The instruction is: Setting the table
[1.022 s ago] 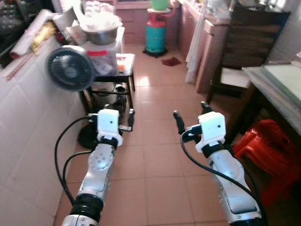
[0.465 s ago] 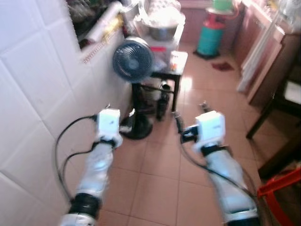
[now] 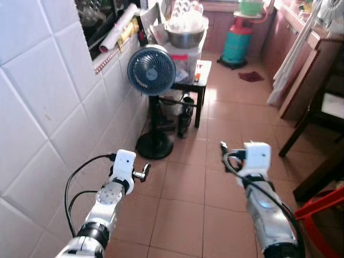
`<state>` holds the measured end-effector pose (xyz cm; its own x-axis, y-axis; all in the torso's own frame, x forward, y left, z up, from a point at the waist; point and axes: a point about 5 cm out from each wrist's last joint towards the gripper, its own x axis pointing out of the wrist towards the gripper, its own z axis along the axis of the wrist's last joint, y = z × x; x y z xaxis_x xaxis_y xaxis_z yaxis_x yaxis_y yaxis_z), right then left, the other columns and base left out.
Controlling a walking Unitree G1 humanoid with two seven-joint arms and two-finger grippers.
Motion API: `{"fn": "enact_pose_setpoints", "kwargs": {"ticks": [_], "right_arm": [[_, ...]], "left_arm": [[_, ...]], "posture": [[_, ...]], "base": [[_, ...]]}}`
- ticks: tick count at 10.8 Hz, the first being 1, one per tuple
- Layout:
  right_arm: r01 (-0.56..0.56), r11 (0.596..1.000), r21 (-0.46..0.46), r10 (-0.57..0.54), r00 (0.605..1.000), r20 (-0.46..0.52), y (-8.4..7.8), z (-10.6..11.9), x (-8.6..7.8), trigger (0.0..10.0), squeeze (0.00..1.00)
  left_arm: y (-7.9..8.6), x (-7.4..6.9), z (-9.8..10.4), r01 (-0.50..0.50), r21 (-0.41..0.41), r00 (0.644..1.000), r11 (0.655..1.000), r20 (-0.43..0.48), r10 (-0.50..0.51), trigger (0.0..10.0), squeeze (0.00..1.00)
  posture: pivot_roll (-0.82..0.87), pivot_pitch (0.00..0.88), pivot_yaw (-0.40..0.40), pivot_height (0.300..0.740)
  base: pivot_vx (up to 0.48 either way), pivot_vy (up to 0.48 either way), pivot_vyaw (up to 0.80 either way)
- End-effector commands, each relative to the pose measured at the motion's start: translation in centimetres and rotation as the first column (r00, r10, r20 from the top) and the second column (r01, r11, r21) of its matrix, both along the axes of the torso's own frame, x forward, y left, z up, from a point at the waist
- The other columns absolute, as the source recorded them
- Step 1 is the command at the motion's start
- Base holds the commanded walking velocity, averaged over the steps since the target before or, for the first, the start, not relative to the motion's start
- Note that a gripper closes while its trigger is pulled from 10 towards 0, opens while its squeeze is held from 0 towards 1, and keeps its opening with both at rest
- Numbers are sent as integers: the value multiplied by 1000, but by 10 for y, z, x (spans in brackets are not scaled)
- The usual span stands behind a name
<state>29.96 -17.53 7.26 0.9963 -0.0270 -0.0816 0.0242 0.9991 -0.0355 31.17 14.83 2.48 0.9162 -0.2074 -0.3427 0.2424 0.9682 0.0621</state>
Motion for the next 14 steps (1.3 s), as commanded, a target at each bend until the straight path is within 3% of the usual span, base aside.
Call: {"fn": "enact_pose_setpoints", "kwargs": {"ticks": [1, 3, 4, 5, 6, 7, 8, 10, 11, 12, 13, 14], "right_arm": [[33, 999, -2, -33, 999, -34, -7, -8, 3, 10000, 0], [65, 995, -73, -80, 968, -236, -21, -45, 0, 10000, 0], [39, 995, -90, -65, 949, -307, -19, -60, -5, 10000, 0], [23, 995, -93, -53, 939, -339, -17, -66, -8, 10000, 0], [14, 994, -107, -60, 896, -440, -15, -85, -19, 10000, 0], [8, 988, -155, -81, 875, -477, -16, -93, -27, 10000, 0], [12, 994, -109, -68, 843, -534, -17, -105, -39, 10000, 0], [126, 991, -44, -127, 785, -607, -28, -119, -59, 10000, 0], [142, 990, 15, -98, 754, -649, -25, -129, -71, 10000, 0], [112, 994, -7, -89, 750, -656, -25, -132, -76, 10000, 0], [194, 980, 32, -125, 739, -663, -32, -133, -79, 10000, 0], [183, 982, 49, -103, 733, -672, -30, -135, -81, 10000, 0]], "left_arm": [[1, -1, -4, 9, 13, 999, 1000, -37, -8, 10000, 0], [5, -18, -31, 7, 60, 980, 998, -201, 5, 10000, 0], [6, -32, -44, 58, 122, 965, 991, -262, -25, 10000, 0], [7, -38, -50, 60, 133, 957, 989, -289, -19, 10000, 0], [18, -55, -65, -39, 97, 922, 994, -379, 73, 10000, 0], [26, -63, -71, -84, 118, 902, 989, -413, 126, 10000, 0], [34, -71, -77, -109, 145, 884, 983, -438, 163, 10000, 0], [45, -86, -85, -240, 105, 828, 965, -497, 260, 10000, 0], [50, -96, -91, -257, 108, 802, 960, -531, 275, 10000, 0], [52, -102, -94, -256, 135, 791, 957, -540, 288, 10000, 0], [52, -104, -96, -265, 127, 784, 956, -549, 290, 10000, 0], [51, -107, -97, -260, 122, 780, 958, -558, 283, 10000, 0]], "posture": [[41, 0, 0, 740], [62, 0, -2, 740], [69, 0, -7, 740], [76, 0, -6, 740], [73, 0, -14, 740], [77, 0, -22, 740], [81, 0, -32, 740], [70, 0, -30, 740], [61, 0, -35, 740], [62, 0, -36, 740], [67, 0, -32, 740], [70, 0, -26, 740]], "base": [[0, 0, 0], [0, 0, 0], [0, 0, 0], [0, 0, 0], [0, 0, 0], [0, 0, 0], [0, 0, 0], [0, 0, 0], [0, 0, 0], [0, 0, 0], [0, 0, 0], [0, 0, 0]]}}
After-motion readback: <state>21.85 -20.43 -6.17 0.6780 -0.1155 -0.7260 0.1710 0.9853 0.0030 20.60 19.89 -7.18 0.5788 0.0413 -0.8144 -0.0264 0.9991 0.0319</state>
